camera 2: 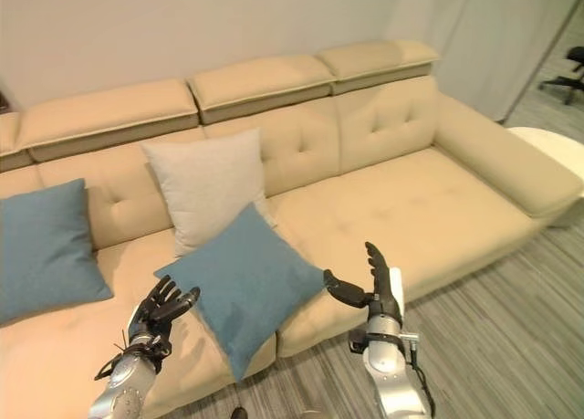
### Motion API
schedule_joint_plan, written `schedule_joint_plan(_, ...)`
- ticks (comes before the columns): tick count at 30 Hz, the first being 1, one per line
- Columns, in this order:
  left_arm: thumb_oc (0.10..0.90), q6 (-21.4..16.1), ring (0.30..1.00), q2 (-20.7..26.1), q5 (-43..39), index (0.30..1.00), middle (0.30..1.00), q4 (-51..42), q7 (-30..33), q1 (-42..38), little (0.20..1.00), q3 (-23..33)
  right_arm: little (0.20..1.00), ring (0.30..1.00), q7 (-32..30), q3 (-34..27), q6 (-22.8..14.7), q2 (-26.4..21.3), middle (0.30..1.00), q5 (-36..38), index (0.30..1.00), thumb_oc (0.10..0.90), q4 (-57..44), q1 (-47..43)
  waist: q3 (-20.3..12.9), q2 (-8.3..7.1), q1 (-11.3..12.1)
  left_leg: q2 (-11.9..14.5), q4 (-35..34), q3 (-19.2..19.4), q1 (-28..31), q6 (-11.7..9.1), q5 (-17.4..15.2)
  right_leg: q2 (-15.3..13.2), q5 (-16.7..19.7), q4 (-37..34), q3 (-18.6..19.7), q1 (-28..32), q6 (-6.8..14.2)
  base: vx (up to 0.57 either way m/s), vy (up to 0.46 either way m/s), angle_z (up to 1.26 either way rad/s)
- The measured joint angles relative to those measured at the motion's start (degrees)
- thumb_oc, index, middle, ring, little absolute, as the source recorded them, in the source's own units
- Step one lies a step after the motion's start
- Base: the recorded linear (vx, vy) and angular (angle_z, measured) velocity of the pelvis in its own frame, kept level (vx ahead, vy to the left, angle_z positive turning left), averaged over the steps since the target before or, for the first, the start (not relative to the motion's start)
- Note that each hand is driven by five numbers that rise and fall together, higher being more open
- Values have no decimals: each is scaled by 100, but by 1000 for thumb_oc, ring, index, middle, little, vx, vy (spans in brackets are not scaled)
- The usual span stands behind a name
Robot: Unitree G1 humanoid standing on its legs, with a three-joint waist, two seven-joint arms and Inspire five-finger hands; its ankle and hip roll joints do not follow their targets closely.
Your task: Pick up all the scattered cushions and arrange them neatly on the sofa.
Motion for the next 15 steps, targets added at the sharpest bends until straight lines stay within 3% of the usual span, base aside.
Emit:
schedule_joint_plan(1,800,0,900,9,40,900,900,43,5,-10,900,-14,900,900,3,-26,2,4,900,-35,900,800,7,22,0,10,-80,11,69,-117,-46,-38,19,36,151,-319,281,79,90,111,-198,118)
schedule_joint_plan(2,800,0,900,58,130,900,900,111,5,-58,900,-22,900,900,2,-94,2,7,900,-64,900,800,22,91,4,-54,-160,-3,161,-387,-58,-124,-9,57,525,-935,672,273,147,122,-224,126)
schedule_joint_plan(3,800,6,900,127,223,900,900,155,1,-52,900,-12,900,900,2,-134,8,1,900,-81,900,800,208,95,-74,-218,-149,-32,138,-525,-24,-265,-38,95,794,-1244,788,386,99,102,-183,115)
schedule_joint_plan(4,800,16,900,56,286,900,900,252,-23,-55,900,-14,900,900,3,-169,55,-89,900,-95,900,800,397,60,-111,-264,-97,25,93,-592,60,-431,-103,158,846,-1299,618,422,-22,95,-212,62)
schedule_joint_plan(8,800,162,900,-263,316,900,900,276,-182,140,900,-183,900,900,14,-350,126,-579,900,-161,900,800,628,-85,-274,42,-46,539,86,-406,-42,-599,-126,613,903,-1556,197,608,-316,105,-166,36)
schedule_joint_plan(12,800,374,900,-286,317,900,900,895,-413,3,900,-355,900,900,9,-307,149,-832,900,-78,900,800,1453,-861,-317,49,-53,891,-180,-422,62,-764,-21,925,1080,-2040,6,886,-487,109,-96,13)
schedule_joint_plan(15,800,562,900,-315,290,900,900,1437,-424,-151,900,-391,900,900,78,-16,158,-1075,900,180,900,800,1967,-1425,-360,59,-41,992,-340,-500,14,-903,67,991,1172,-2219,-113,885,-526,44,-27,14)
